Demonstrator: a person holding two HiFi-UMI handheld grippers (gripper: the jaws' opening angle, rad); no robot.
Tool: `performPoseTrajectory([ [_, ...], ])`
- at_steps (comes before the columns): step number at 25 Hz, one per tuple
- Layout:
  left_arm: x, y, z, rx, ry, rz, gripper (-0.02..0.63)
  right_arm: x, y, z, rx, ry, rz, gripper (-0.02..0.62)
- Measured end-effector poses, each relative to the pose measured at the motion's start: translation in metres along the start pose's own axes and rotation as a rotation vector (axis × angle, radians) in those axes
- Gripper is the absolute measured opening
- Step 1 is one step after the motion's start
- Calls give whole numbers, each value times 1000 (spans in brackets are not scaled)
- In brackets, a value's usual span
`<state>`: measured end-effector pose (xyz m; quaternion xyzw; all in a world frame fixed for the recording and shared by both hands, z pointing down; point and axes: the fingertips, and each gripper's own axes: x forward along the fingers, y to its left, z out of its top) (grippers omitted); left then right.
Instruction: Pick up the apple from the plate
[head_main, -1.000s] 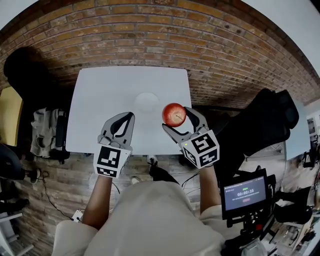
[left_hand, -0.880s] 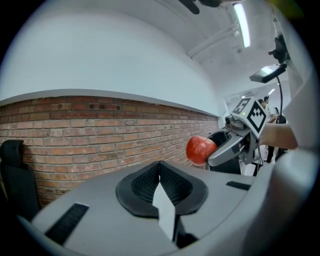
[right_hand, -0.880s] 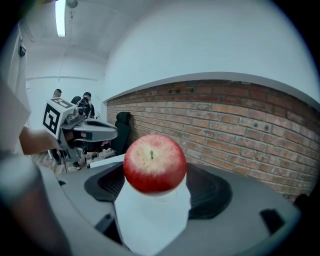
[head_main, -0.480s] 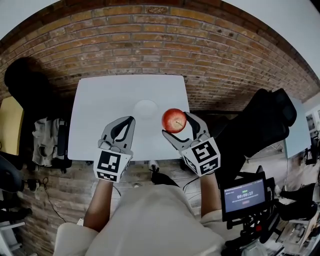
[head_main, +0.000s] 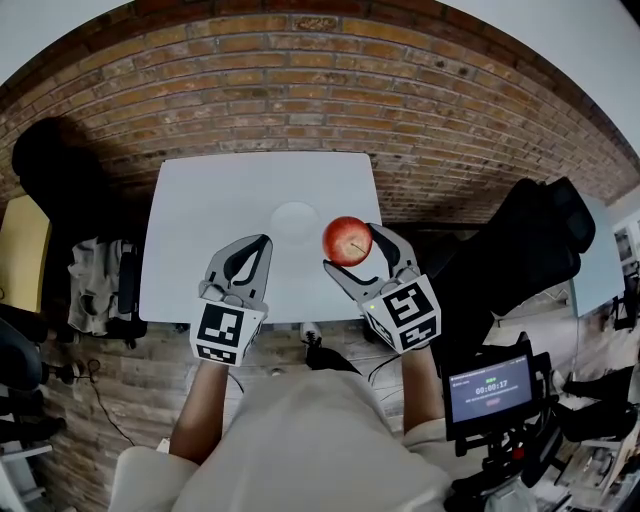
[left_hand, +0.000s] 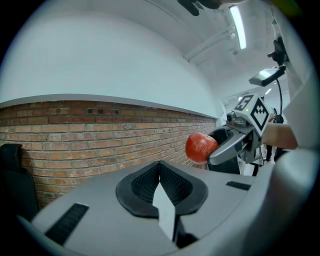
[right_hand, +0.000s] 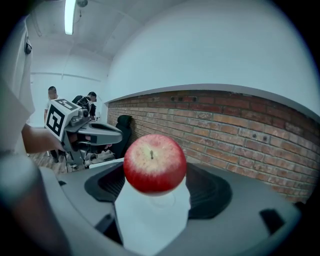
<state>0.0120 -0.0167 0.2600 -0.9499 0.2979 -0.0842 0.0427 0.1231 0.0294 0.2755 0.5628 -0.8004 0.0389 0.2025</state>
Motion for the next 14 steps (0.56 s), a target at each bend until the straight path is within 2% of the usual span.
performPoseTrajectory([
  [14,-5,5,-4,-3,7,7,6,4,4,3,-5,0,8,377],
])
